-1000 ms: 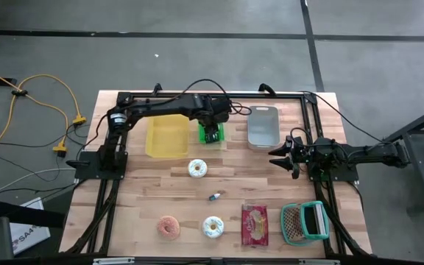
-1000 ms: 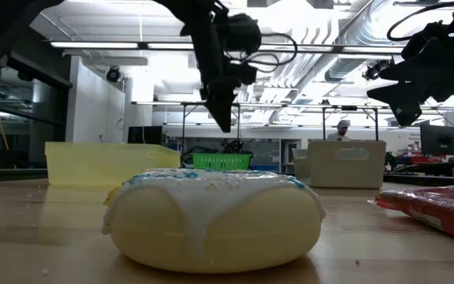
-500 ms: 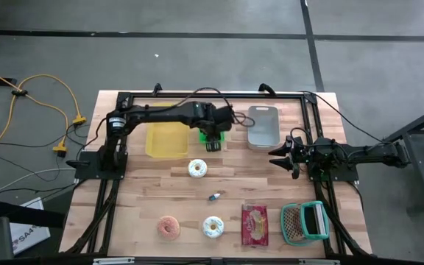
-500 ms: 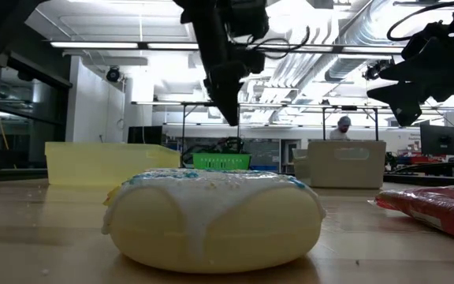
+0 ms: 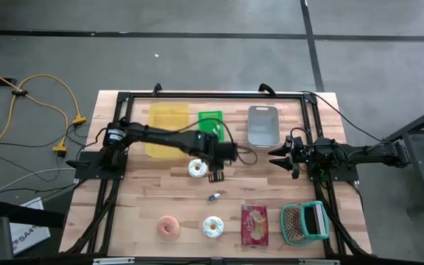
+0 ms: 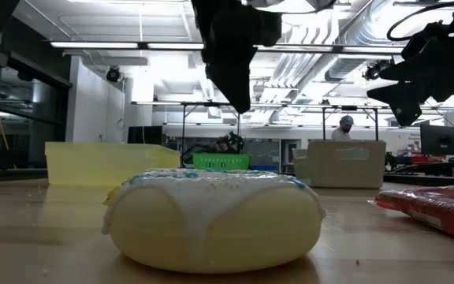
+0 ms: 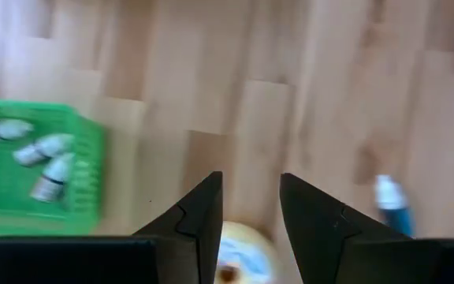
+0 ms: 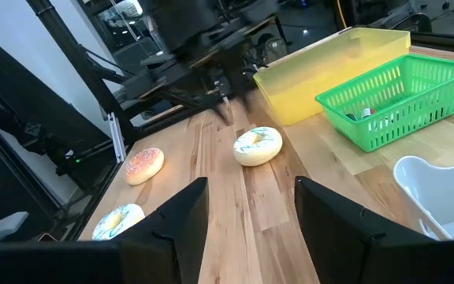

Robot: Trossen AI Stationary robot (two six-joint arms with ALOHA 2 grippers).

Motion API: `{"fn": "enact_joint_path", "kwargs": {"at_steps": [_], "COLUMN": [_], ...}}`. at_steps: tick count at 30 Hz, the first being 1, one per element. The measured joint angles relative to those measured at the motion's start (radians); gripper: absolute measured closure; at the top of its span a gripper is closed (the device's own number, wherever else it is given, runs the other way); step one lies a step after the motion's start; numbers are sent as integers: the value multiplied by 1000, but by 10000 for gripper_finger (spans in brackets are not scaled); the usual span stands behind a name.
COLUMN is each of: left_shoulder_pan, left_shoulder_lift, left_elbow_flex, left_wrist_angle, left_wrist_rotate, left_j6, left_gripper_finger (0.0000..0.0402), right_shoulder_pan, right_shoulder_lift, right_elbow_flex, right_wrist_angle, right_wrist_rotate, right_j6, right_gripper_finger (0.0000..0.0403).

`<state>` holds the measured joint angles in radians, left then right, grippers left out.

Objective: Pick & Place Food Item
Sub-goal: Put the blue food coloring bottle into the green bin

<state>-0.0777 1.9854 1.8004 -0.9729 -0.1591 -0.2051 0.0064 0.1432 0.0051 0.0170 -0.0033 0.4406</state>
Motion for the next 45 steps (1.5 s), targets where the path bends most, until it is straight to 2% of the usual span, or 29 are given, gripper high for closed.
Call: {"fn": "enact_joint_path", "kwargs": {"at_steps": [12,21,30,45], "left_shoulder_pan": [-221,-306,-303,-264], "left_shoulder_lift": [0,0,10,135], "left_elbow_flex": [0,0,-2,-2], "left_wrist_angle": [0,0,0,38], "left_wrist_rotate": [-33,-19,-14,0], "left_j6": [-395,-660,-684,-647], "left_gripper_finger": [281,281,281,281], "right_shoulder_pan": [0,0,0,0], "right_shoulder_lift": [0,0,0,0], "right_elbow_flex": [0,0,0,0], "right_wrist_angle": [0,0,0,0], "right_wrist_rotate": [0,0,0,0], "right_j6": [0,0,0,0], "right_gripper_finger": [228,228,228,228]}}
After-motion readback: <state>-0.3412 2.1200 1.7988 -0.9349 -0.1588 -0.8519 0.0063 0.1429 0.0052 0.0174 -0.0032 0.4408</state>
